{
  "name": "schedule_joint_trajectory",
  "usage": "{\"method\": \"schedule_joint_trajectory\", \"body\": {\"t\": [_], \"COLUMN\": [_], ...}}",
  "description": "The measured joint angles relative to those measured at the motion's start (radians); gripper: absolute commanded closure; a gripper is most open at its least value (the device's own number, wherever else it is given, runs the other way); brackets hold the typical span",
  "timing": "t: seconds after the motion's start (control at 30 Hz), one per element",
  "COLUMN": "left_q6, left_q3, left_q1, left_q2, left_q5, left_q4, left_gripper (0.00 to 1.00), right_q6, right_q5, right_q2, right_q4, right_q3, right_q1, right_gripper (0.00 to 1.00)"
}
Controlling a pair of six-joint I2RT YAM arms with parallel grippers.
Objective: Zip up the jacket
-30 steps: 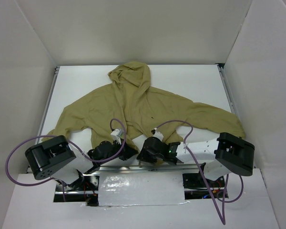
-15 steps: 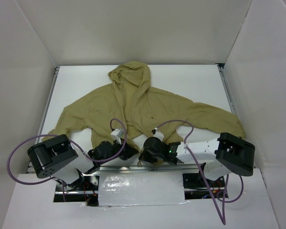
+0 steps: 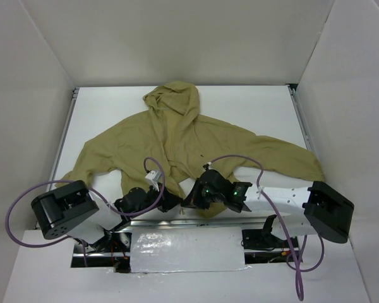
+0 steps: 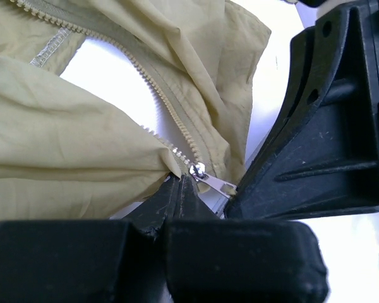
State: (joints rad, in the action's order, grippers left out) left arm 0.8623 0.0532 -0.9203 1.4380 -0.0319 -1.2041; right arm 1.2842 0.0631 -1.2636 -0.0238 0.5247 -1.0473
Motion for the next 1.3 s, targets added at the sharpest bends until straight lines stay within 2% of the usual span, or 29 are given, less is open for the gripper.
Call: {"method": "schedule_joint_trajectory", "body": {"t": [0.2,0.6,0.9,1.17,1.3], "left_q6": [-0.002,-0.006,-0.022,-0.026,-0.033], "left_q3": [-0.001,-0.001,-0.001,-0.001,-0.001], "left_q1": [0.0,-0.003,-0.026,-0.045,-0.059], "left_q2": [-0.005,-0.008,-0.071,-0.084,-0.085], "left_q5": [-0.015,-0.074,-0.062,-0.031,-0.014], "left_q4": [-0.001,-0.053,-0.019,0.018,0.017], "left_gripper": [1.0,1.0,1.0,1.0,1.0], "right_q6": [0.02,0.146,0.261,0.424,0.5], "right_q5": [0.114,0.139,0.13,0.143,0.109], "right_q2": [-0.002,0.047,0.084,0.087,0.138], "right_q4": [-0.023,-0.015,-0.038,-0.236,-0.296], "right_q3": [0.0,-0.009,-0.063,-0.224,-0.275], "right_q1": [0.045,0.119,0.13,0.143,0.143], "right_gripper": [1.0,1.0,1.0,1.0,1.0]}}
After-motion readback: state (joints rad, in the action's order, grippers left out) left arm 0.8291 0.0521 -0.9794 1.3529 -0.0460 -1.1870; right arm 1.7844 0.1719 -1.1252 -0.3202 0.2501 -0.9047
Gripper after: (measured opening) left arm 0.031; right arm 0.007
